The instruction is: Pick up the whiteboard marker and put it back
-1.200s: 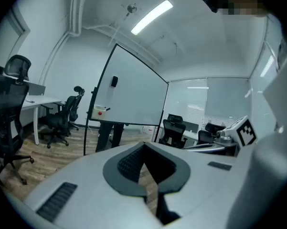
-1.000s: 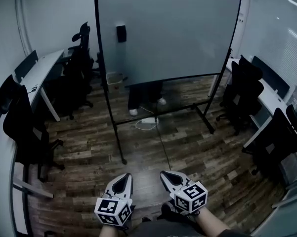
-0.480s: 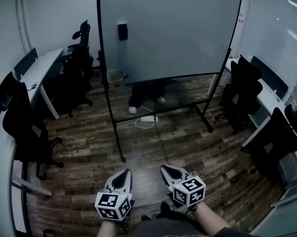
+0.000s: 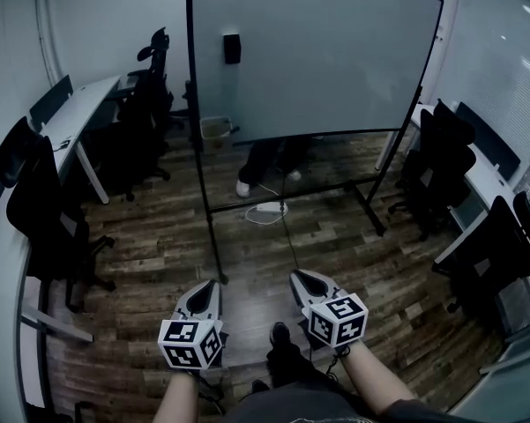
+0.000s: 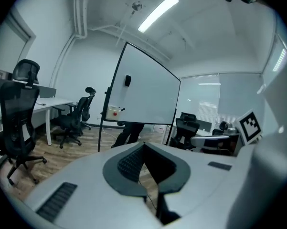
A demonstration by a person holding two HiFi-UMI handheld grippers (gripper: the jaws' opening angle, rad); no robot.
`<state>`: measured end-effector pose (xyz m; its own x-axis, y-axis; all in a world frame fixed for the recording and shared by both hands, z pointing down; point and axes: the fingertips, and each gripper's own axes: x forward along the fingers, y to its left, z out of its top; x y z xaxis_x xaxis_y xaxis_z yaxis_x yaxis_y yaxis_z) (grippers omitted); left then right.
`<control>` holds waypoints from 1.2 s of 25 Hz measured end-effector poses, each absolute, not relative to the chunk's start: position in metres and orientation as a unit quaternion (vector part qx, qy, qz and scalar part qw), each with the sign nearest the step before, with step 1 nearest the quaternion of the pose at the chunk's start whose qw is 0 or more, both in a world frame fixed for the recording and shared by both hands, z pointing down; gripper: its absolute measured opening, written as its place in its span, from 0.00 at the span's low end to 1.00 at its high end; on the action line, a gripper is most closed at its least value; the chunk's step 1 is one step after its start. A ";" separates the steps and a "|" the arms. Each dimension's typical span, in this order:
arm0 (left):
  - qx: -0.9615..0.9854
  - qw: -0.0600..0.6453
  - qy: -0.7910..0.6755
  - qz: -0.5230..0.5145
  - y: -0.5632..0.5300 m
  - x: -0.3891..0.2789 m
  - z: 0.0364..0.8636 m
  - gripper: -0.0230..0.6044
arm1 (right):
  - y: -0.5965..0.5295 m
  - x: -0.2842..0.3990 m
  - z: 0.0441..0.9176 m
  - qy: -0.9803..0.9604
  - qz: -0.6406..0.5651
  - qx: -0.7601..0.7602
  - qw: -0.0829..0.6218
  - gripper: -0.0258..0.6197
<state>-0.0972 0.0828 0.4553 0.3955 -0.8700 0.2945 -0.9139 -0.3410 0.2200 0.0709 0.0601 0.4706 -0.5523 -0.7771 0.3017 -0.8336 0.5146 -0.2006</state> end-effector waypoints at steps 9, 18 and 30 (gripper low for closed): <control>0.803 0.176 -0.565 0.069 0.033 -0.117 0.462 0.06 | -0.003 0.043 0.488 -0.874 0.178 0.444 0.084 0.08; 0.793 0.191 -0.573 0.077 -0.050 -0.114 0.472 0.06 | -0.093 0.027 0.496 -0.890 0.196 0.402 0.091 0.08; 0.779 0.192 -0.590 0.088 -0.154 -0.092 0.472 0.06 | -0.202 0.044 0.494 -0.895 0.209 0.385 0.079 0.08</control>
